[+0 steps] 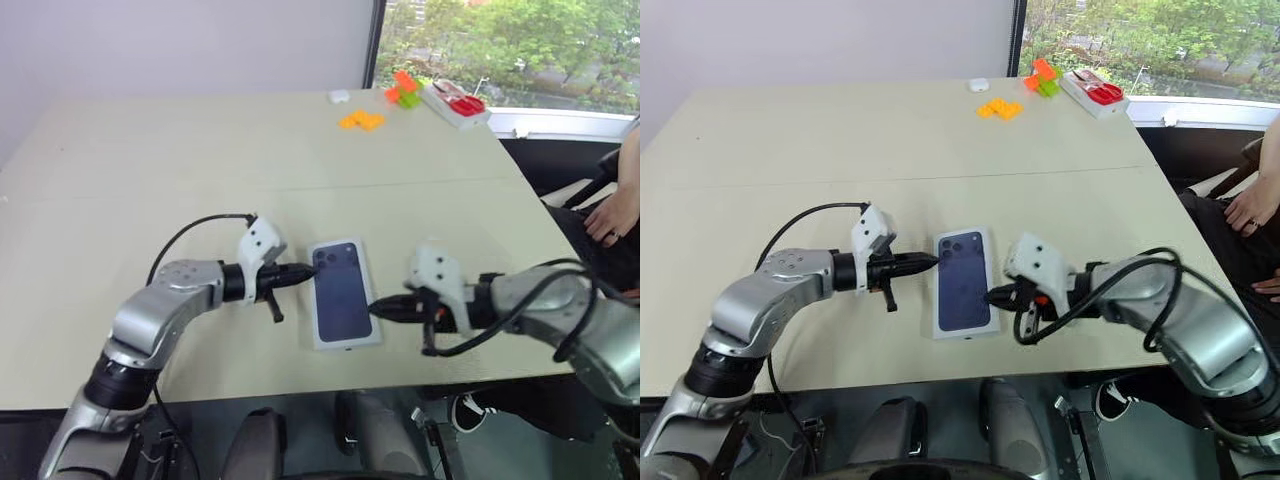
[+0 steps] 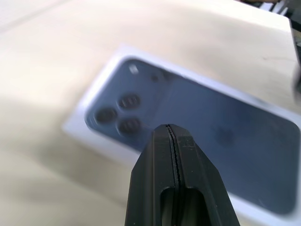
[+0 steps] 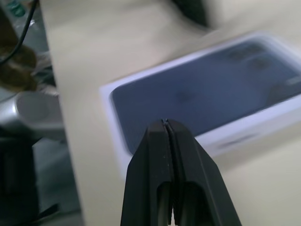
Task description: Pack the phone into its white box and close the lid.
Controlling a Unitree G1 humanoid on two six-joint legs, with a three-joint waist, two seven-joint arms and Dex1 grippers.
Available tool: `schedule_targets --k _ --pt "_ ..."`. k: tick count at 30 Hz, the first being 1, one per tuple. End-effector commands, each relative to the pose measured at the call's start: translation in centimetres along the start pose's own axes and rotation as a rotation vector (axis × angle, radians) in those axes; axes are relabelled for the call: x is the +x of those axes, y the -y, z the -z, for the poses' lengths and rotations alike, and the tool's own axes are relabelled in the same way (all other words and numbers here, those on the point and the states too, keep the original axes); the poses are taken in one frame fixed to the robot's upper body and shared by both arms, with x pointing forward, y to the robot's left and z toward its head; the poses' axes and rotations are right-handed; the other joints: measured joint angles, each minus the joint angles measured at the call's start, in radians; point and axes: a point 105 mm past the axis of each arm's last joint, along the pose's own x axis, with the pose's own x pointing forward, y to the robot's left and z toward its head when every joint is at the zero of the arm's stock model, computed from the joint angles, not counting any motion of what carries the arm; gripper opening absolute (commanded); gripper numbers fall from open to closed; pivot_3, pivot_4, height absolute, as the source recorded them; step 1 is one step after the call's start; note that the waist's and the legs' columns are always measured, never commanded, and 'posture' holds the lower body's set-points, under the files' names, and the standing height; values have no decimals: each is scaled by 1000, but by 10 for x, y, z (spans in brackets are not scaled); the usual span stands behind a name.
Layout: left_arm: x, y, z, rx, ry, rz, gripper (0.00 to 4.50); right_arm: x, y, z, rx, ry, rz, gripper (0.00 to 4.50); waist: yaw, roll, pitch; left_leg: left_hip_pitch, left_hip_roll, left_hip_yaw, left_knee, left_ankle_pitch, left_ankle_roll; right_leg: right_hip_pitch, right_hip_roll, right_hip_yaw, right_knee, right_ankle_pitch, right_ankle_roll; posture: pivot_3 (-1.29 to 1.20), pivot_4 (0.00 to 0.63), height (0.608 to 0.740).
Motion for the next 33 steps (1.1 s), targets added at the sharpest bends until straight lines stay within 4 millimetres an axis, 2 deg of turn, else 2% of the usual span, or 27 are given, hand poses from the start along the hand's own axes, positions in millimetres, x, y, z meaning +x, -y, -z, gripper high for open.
schedule_targets --k 1,6,15,17,20,23,25,27,30,33 --pt "13 -6 -12 49 26 -18 0 2 -5 3 -12 -30 1 76 3 0 0 0 0 0 0 0 0 0 0 0 0 0 0 0 150 734" --pt "29 -9 -9 74 4 -11 0 4 -10 25 30 -115 -9 76 15 0 0 0 0 -2 5 0 1 0 1 -2 0 0 0 0 150 734" --pt "33 -7 -5 92 -12 2 0 5 -12 47 78 -173 7 76 17 -1 -2 1 1 -2 10 -3 4 6 0 -3 -1 -2 -2 0 150 734" --pt "31 -8 -8 79 9 -8 0 5 -10 42 67 -142 14 76 18 -1 -2 1 1 -2 10 -3 4 6 0 -3 -1 -2 -1 0 150 734" --pt "13 -19 -26 7 114 -63 0 1 -4 8 43 30 31 76 17 -2 -2 1 1 -3 10 -3 4 6 0 -3 -1 -2 -1 0 150 734" --pt "-11 -29 -30 -35 148 -105 0 -6 7 -17 48 149 77 76 7 -1 -1 0 2 -2 11 -3 5 5 1 -3 0 -1 1 0 150 734" --pt "-27 -32 -24 -47 118 -128 0 -11 15 -28 68 193 101 76 6 0 -1 0 3 -2 10 -3 5 4 1 -2 1 -1 1 0 150 734" --pt "-41 -30 -5 -38 30 -134 0 -14 27 -33 85 203 149 76 8 0 -1 2 3 -3 10 -3 5 4 2 -4 1 -1 1 0 150 734" --pt "-50 -22 17 -24 -78 -114 0 -14 44 -25 87 144 228 76 13 1 0 1 3 -3 10 -3 5 3 1 -4 1 -2 -1 0 150 734" --pt "-42 -7 31 -9 -127 -70 0 -10 61 -6 109 50 305 76 25 1 0 -1 2 -3 11 -3 5 3 -2 -4 -1 -3 -2 0 150 734"
